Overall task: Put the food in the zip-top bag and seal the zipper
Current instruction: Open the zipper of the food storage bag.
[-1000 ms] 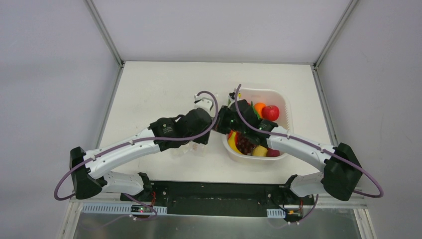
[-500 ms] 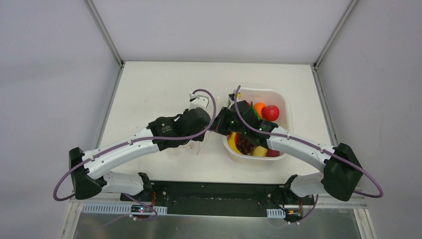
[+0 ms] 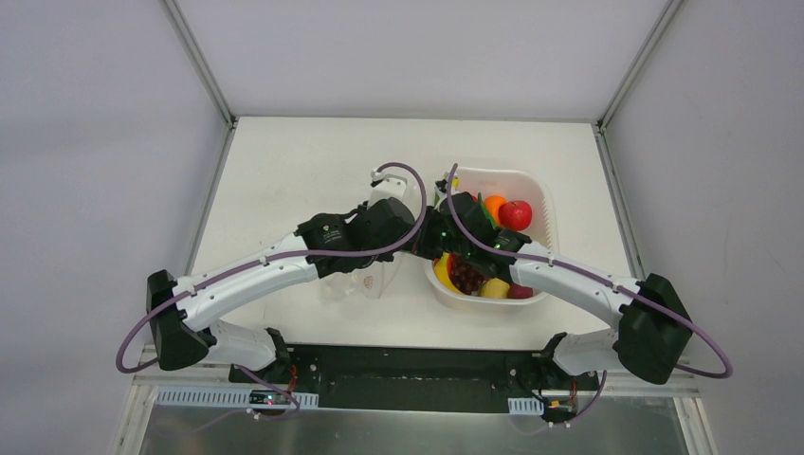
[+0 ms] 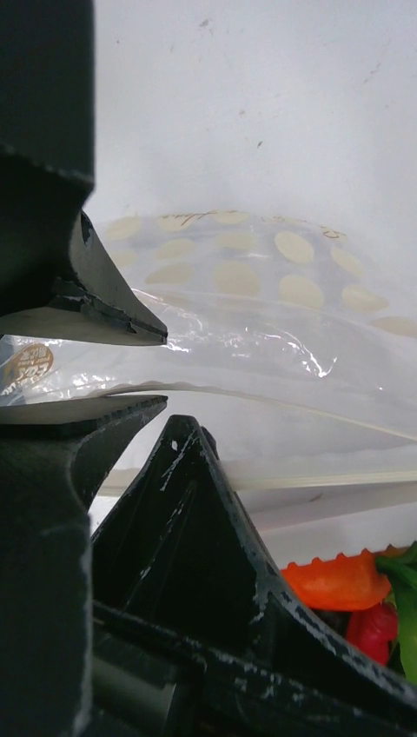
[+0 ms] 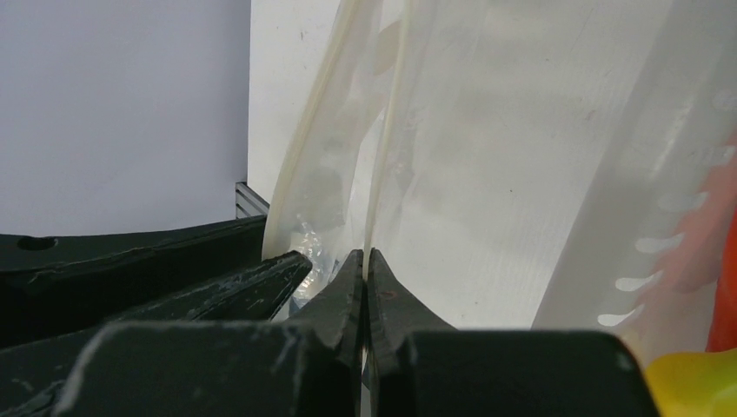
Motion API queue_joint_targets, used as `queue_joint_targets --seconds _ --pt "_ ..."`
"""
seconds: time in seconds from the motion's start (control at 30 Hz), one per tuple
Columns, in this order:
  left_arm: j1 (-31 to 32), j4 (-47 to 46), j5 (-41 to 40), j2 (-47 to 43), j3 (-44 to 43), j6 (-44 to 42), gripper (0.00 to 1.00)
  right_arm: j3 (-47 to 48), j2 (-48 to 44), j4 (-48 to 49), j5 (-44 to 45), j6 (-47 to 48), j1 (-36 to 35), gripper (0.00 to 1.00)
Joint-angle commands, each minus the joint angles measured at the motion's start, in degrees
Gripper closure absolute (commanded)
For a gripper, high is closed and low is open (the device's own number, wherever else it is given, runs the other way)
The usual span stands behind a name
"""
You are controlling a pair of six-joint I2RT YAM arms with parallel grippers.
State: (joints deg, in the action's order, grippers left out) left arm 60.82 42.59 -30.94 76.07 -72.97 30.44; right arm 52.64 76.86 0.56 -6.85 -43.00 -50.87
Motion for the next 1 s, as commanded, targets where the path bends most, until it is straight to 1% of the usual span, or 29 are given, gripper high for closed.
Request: queue_joint_targets --seconds 0.0,0.13,0.3,0.4,0.53,0.67,0.77,0.87,0.97 --pt "0.52 2.84 -4.21 0.94 -2.22 -0.60 0.76 1.23 -2.04 -0.11 -0.55 0.90 0.12 1.00" --pt "0.53 2.78 -3.33 1.55 -2.27 -0.67 0.80 1.23 -2.12 -0.07 -0.54 0.90 -0.01 1.00" --pt "0.53 2.06 -1.73 0.61 -2.00 -0.64 1.00 0.81 -1.60 0.86 -0.57 0.97 0.09 1.00" --pt "0.49 2.61 -1.85 -1.91 -2.55 -1.13 1.00 0.55 -0.37 -0.18 0.91 1.77 0.07 1.00" --pt "0.46 4.63 -3.26 -5.45 -3.41 -1.96 1.00 0.71 1.23 -4.06 2.10 4.02 -0.05 1.00" --pt "0.44 9.12 -6.83 -7.66 -3.94 -0.51 1.00 2.00 2.09 -7.73 2.87 6.91 -1.13 1.00" --pt "0.40 10.41 -7.18 -9.24 -3.59 0.57 1.00 3.25 2.52 -9.44 2.27 8.95 -2.08 1.00" --pt "0.38 10.18 -6.15 -10.14 -3.05 1.11 1.00 3.39 1.82 -8.46 1.95 9.08 -2.65 1.00" --pt "0.42 9.76 -5.19 -9.59 -1.93 1.43 1.00 2.64 0.76 -4.42 -0.91 8.54 -2.61 1.00"
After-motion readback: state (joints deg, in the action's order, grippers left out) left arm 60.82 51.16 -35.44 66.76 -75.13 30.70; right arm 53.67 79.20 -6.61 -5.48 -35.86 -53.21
